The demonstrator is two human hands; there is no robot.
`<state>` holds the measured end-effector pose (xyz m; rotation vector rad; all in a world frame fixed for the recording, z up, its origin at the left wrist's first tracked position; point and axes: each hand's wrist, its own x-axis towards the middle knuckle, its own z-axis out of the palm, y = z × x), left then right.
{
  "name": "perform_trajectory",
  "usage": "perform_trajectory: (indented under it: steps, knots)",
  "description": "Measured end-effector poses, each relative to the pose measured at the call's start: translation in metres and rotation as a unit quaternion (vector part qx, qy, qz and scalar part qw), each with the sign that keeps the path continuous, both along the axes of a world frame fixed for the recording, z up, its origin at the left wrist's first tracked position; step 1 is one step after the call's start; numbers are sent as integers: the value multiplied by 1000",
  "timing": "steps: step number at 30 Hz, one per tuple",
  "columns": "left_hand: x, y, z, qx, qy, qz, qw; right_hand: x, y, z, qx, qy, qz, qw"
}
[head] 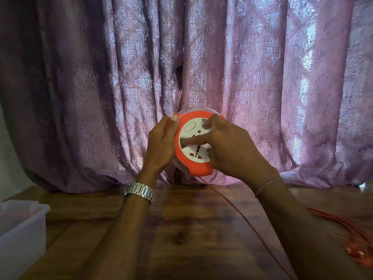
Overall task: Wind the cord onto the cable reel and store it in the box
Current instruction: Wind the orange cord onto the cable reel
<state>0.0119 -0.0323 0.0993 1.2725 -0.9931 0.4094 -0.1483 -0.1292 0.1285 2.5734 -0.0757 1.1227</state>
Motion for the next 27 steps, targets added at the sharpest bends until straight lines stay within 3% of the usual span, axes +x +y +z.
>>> perform_trajectory:
  steps: [5,8,14,20,27]
  knots:
    - [-1,-2,-1,13,-5,28,1000,5,3,-3,82,-83,-64,991]
    - [-4,-1,0,8,-1,17,1000,8,2,-5,147,-143,-45,978]
    - [-6,0,0,12,2,21,1000,4,0,0,85,-149,-71,983]
    - [-8,1,1,-1,23,12,1000,-4,-15,12,35,-25,54,998]
    - [-9,0,2,-2,29,21,999,-8,-9,11,35,85,12,996]
